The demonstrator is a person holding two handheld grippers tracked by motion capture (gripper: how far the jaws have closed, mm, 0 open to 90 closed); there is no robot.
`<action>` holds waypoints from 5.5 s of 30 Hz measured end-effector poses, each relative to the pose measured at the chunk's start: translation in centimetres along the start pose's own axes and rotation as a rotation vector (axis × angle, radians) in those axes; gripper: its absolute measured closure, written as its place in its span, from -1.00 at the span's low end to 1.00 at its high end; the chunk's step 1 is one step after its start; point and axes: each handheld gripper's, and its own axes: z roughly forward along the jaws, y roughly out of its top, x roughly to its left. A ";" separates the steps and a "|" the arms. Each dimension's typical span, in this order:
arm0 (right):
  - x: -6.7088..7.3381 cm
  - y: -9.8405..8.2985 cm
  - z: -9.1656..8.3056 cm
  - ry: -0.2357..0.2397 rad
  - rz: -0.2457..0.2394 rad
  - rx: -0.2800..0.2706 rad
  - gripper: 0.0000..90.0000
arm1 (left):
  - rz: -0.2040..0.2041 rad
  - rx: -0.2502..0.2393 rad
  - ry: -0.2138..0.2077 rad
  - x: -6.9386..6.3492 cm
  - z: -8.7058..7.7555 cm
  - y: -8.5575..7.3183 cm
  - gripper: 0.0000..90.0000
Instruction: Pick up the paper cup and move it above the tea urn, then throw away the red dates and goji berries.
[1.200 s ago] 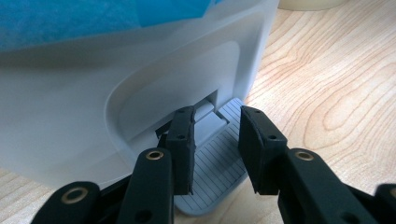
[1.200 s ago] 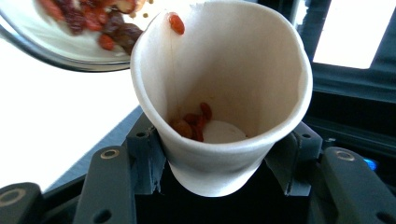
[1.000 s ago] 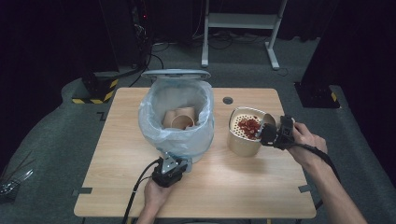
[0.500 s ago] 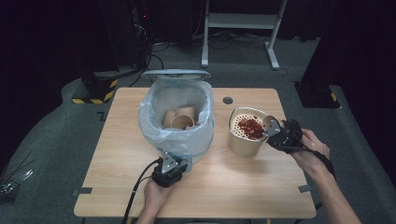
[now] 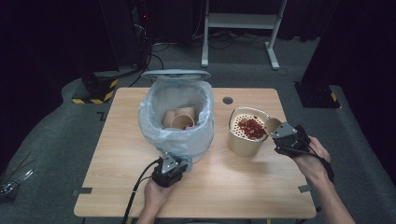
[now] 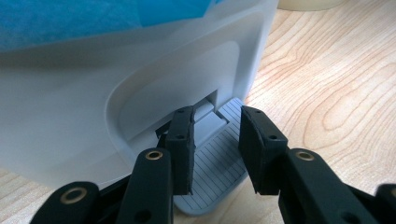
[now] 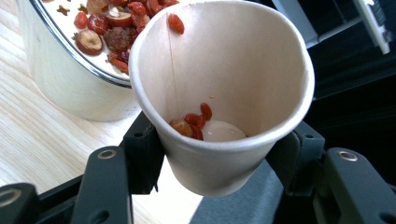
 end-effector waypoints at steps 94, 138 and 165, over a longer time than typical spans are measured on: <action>5.6 -2.9 -0.3 0.422 0.468 -0.318 -0.17 | 0.006 0.003 0.002 0.0 0.0 0.0 0.43; 2.8 4.7 -1.3 0.530 0.403 -0.447 -0.17 | 0.002 0.001 -0.001 0.0 -0.1 0.0 0.42; 1.3 9.0 -1.1 0.545 0.371 -0.472 -0.17 | 0.003 -0.001 -0.001 0.0 -0.1 0.0 0.40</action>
